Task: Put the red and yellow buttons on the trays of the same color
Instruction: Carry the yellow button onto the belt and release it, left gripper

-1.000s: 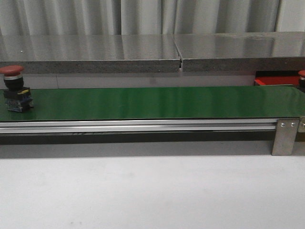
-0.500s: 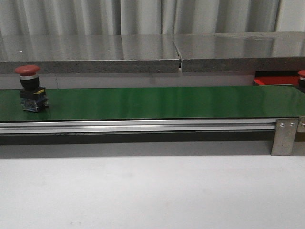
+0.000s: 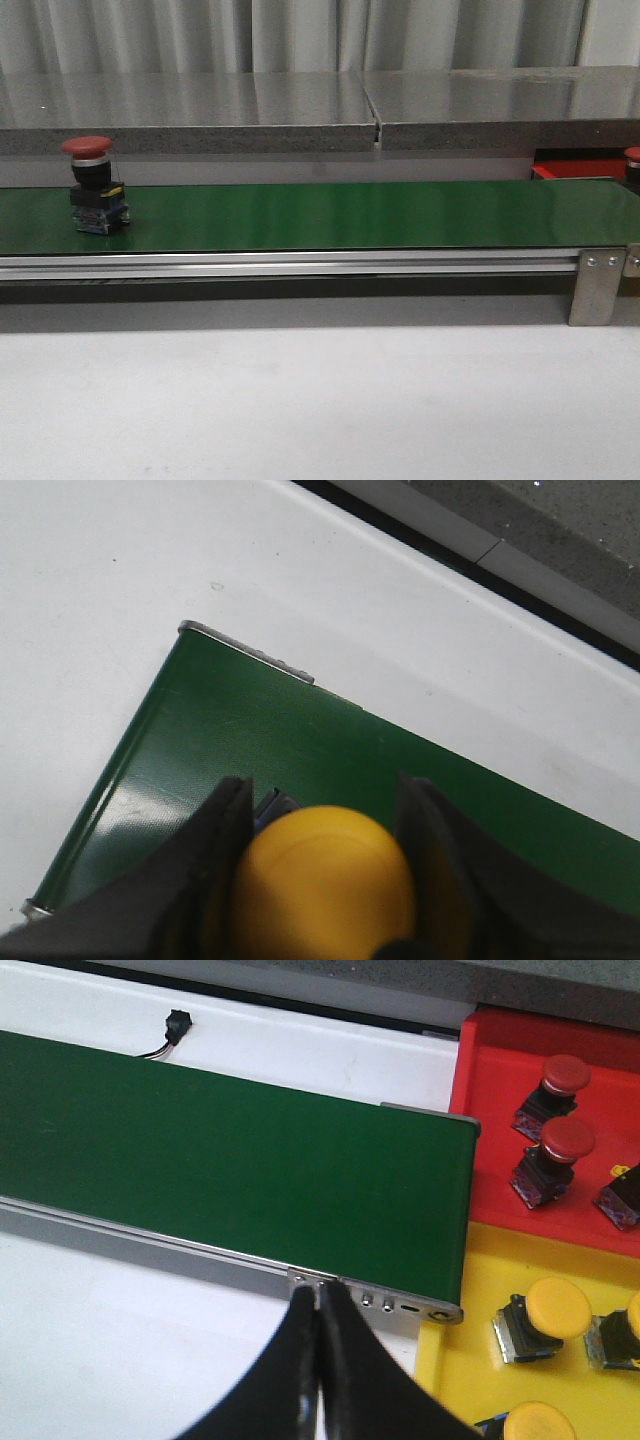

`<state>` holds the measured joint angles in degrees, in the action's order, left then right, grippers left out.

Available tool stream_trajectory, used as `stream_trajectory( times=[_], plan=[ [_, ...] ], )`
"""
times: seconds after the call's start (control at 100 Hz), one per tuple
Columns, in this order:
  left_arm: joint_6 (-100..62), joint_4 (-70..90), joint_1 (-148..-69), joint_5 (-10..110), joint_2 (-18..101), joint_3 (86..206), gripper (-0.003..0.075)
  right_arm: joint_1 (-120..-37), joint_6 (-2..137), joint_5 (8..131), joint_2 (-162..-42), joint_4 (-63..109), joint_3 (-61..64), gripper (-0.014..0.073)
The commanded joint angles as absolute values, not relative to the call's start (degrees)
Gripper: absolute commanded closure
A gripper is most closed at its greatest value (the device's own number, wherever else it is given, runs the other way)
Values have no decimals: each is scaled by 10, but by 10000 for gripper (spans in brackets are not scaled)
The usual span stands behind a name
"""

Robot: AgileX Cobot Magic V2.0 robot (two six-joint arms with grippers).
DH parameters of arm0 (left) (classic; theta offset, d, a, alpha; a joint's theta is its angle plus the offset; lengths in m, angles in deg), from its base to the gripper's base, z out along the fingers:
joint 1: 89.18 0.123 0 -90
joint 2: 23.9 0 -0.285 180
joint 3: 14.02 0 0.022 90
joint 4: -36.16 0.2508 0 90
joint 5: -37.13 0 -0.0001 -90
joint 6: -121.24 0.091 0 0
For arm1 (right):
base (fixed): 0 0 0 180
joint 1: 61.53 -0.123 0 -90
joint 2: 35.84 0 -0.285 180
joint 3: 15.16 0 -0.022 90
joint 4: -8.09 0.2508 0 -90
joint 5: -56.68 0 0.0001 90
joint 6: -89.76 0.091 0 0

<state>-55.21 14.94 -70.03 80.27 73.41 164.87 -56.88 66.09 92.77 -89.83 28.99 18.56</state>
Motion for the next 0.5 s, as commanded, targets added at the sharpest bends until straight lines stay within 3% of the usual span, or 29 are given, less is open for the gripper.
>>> stream_trajectory(
  times=[0.0, 0.49],
  plan=[
    [-551, 125, -705, 763, 727, 1663, 739, -569, 657, 894, -893, 294, 167, 662],
    [-551, 111, -705, 759, 815, 1663, 739, -569, 657, 894, -893, 294, 167, 662]
  ],
)
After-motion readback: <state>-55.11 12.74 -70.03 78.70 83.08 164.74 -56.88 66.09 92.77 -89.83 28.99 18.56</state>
